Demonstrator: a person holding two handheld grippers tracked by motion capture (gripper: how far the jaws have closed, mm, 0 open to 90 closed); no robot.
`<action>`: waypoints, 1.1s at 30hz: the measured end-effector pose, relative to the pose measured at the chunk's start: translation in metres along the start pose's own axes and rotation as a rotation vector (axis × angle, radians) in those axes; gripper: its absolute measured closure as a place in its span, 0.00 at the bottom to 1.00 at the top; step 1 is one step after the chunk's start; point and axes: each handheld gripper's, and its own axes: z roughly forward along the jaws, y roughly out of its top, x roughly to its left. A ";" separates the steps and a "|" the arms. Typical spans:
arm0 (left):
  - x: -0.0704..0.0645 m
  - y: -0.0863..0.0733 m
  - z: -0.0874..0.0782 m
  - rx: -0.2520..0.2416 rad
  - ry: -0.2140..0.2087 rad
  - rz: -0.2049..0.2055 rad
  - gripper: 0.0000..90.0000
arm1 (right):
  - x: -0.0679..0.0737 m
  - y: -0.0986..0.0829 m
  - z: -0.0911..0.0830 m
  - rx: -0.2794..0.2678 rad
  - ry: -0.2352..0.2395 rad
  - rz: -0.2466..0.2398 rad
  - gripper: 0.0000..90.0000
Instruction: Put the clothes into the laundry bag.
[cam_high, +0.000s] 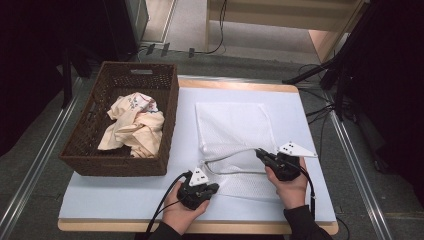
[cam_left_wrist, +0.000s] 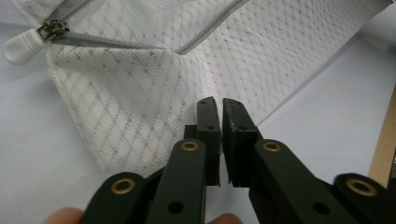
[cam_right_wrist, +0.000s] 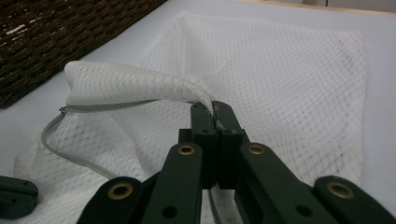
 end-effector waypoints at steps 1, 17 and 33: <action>0.000 0.000 0.000 0.000 0.000 0.000 0.93 | 0.000 0.000 0.000 0.000 0.000 0.000 1.00; -0.005 0.038 -0.053 -0.161 -0.077 0.028 0.44 | -0.003 -0.004 0.004 0.017 0.004 0.009 0.99; 0.036 0.088 -0.083 -0.229 -0.026 -0.020 0.02 | -0.002 -0.006 0.005 0.035 0.013 0.008 0.99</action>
